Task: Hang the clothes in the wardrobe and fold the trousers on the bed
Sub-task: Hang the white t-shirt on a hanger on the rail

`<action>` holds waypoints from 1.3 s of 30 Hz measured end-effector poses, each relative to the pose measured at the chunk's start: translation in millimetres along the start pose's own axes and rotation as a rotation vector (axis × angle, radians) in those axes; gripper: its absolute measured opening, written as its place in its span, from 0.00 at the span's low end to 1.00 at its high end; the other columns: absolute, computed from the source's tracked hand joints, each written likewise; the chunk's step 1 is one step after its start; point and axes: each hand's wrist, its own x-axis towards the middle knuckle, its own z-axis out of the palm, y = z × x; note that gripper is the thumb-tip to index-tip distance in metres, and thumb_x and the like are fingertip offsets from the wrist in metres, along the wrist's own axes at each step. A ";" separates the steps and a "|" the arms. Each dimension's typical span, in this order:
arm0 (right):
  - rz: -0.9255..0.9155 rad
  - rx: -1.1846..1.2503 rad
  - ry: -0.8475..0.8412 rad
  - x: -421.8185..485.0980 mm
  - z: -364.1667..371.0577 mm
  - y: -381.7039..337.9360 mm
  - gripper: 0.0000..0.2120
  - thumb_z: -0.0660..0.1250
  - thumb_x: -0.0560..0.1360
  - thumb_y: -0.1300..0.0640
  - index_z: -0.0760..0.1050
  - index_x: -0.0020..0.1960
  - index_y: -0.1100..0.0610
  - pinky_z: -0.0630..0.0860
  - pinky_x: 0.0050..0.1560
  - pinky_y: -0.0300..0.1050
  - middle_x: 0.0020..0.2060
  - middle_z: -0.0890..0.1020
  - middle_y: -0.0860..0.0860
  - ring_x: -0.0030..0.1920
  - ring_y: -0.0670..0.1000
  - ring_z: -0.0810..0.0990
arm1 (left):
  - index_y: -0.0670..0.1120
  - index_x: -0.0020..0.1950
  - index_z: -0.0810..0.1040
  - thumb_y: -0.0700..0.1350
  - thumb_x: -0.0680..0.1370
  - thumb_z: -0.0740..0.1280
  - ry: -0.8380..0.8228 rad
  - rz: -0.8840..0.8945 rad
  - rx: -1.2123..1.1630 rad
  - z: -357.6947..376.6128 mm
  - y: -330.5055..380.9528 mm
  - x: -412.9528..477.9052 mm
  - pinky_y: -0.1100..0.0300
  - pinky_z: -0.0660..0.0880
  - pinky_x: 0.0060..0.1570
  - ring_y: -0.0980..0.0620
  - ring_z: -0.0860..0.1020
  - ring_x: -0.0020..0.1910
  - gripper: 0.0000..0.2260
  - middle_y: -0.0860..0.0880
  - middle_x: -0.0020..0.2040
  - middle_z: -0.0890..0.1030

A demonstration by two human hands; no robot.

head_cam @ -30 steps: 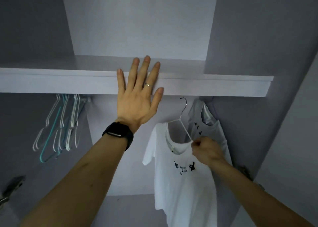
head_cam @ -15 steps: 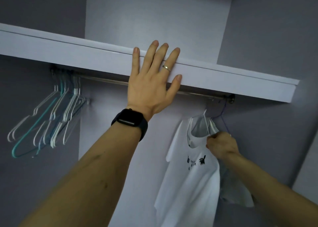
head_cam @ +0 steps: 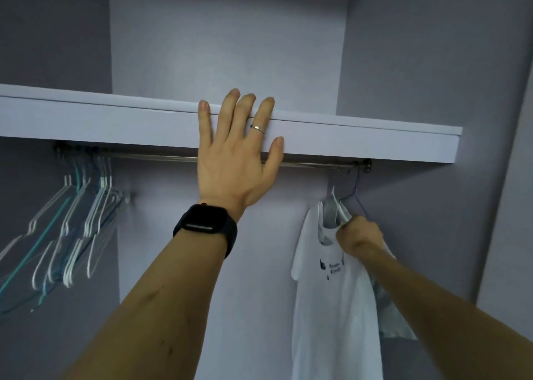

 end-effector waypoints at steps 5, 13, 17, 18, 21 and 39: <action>-0.172 -0.051 -0.074 -2.4 17.0 18.4 0.20 0.60 0.81 0.48 0.71 0.68 0.57 0.74 0.60 0.51 0.63 0.79 0.59 0.63 0.63 0.78 | 0.48 0.77 0.67 0.57 0.82 0.55 0.021 0.012 -0.013 2.0 2.6 2.7 0.38 0.46 0.77 0.43 0.61 0.78 0.25 0.45 0.74 0.70; -0.223 -0.080 -0.258 -19.7 14.2 8.5 0.27 0.58 0.83 0.48 0.57 0.79 0.54 0.72 0.65 0.56 0.72 0.72 0.60 0.69 0.65 0.73 | 0.47 0.77 0.67 0.57 0.83 0.56 -0.065 -0.025 -0.023 -3.6 -3.3 -1.9 0.39 0.43 0.76 0.42 0.61 0.77 0.25 0.44 0.73 0.70; -0.125 -0.048 -0.350 -38.6 -6.6 16.4 0.34 0.63 0.80 0.46 0.53 0.81 0.52 0.70 0.69 0.55 0.73 0.72 0.58 0.70 0.63 0.72 | 0.46 0.77 0.66 0.56 0.83 0.57 -0.159 -0.043 -0.030 -9.8 3.2 -4.7 0.37 0.46 0.76 0.41 0.62 0.77 0.26 0.43 0.73 0.70; -0.109 -0.047 -0.367 -43.6 -11.3 18.4 0.34 0.63 0.80 0.46 0.53 0.81 0.53 0.70 0.70 0.55 0.73 0.72 0.58 0.70 0.63 0.72 | 0.46 0.78 0.66 0.56 0.82 0.57 -0.200 -0.042 -0.031 -11.9 4.3 -5.0 0.36 0.47 0.76 0.41 0.61 0.77 0.26 0.43 0.73 0.70; -0.077 0.015 -0.346 -64.8 -31.2 19.0 0.29 0.64 0.79 0.50 0.61 0.76 0.59 0.72 0.68 0.55 0.69 0.74 0.60 0.68 0.63 0.73 | 0.47 0.80 0.61 0.56 0.82 0.57 -0.379 -0.076 -0.041 -25.8 10.4 6.5 0.36 0.47 0.76 0.41 0.56 0.79 0.28 0.43 0.78 0.64; -0.169 0.546 -0.374 -339.8 -151.6 118.9 0.11 0.70 0.79 0.56 0.82 0.60 0.53 0.73 0.66 0.47 0.61 0.81 0.46 0.62 0.48 0.77 | 0.55 0.80 0.62 0.48 0.81 0.66 -1.188 -0.548 -0.436 -242.2 92.8 -202.2 0.44 0.55 0.78 0.48 0.59 0.79 0.27 0.51 0.80 0.62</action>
